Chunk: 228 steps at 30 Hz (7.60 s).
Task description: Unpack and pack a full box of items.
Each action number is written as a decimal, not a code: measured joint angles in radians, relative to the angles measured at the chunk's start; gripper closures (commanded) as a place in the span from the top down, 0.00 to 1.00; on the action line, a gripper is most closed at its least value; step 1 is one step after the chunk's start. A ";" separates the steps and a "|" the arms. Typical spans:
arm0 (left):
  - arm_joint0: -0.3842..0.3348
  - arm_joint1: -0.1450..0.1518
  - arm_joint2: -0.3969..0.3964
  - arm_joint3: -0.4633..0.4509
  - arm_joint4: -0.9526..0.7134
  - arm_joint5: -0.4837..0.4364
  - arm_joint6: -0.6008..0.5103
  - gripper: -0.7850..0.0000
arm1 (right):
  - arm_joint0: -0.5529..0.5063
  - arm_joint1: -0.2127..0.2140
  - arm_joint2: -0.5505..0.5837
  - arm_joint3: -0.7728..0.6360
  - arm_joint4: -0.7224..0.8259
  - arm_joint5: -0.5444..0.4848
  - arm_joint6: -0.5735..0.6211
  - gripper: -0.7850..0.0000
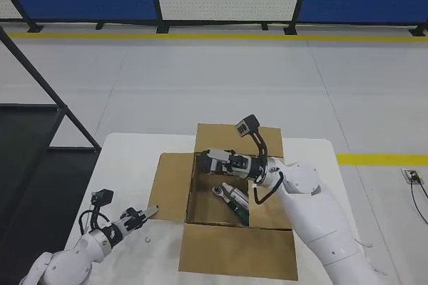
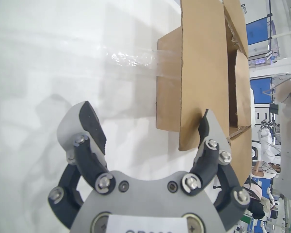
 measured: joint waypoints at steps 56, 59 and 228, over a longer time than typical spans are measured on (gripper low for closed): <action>0.030 0.007 -0.026 0.004 0.012 -0.032 -0.002 0.06 | 0.012 0.006 -0.029 0.002 -0.005 0.017 -0.011 1.00; 0.032 0.007 -0.027 0.000 0.009 -0.034 0.000 0.11 | 0.012 0.007 -0.027 0.002 -0.003 0.015 -0.008 1.00; -0.391 0.016 0.157 -0.302 -0.380 0.204 -0.157 1.00 | -0.342 0.111 0.483 -0.460 -0.406 0.095 -0.034 1.00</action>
